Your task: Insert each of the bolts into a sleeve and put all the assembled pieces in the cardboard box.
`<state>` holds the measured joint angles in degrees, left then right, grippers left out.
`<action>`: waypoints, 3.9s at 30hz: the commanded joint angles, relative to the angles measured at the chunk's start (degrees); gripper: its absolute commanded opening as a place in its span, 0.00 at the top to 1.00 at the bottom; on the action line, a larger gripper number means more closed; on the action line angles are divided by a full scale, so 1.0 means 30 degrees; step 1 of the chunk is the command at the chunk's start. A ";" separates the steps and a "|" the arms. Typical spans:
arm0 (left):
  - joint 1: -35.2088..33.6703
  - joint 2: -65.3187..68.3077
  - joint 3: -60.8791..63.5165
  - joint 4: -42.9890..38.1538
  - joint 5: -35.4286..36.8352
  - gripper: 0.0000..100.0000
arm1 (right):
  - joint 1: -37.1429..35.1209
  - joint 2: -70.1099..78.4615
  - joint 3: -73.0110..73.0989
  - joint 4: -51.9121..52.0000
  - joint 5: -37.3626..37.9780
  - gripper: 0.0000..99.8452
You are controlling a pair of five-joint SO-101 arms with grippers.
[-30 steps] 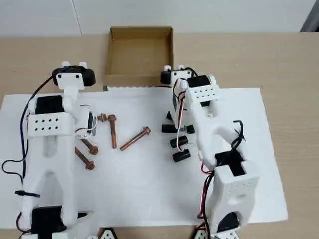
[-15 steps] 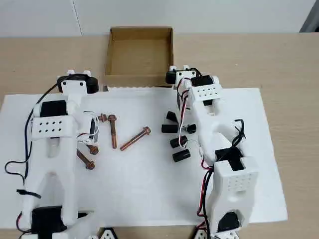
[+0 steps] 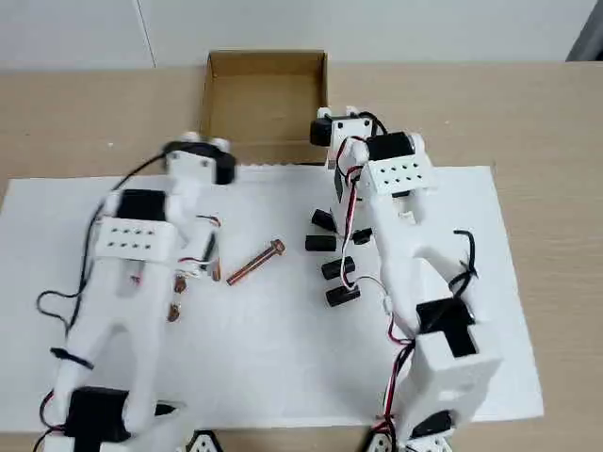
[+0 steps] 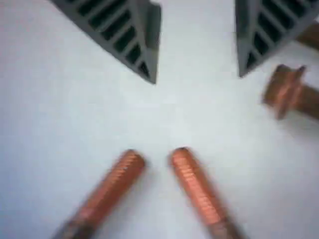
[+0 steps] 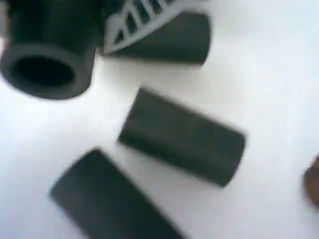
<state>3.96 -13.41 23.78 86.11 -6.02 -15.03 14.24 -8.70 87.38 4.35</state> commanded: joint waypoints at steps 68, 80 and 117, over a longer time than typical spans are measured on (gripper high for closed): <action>0.4425 1.4330 -1.1736 -0.0674 -0.5011 0.99 | 0.4762 -0.1685 -0.0293 0.0103 0.1201 1.00; 0.5890 0.8440 -1.1736 0.0176 -0.1963 1.00 | 0.4703 -0.6315 -0.0293 0.2447 0.1201 1.00; 0.6095 -1.0374 0.2007 -0.4220 0.5040 1.00 | 0.4410 -2.7209 1.7348 -0.4234 -0.1612 1.00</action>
<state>22.42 -38.11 25.10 78.90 8.84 -1.05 -66.64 41.76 79.38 1.10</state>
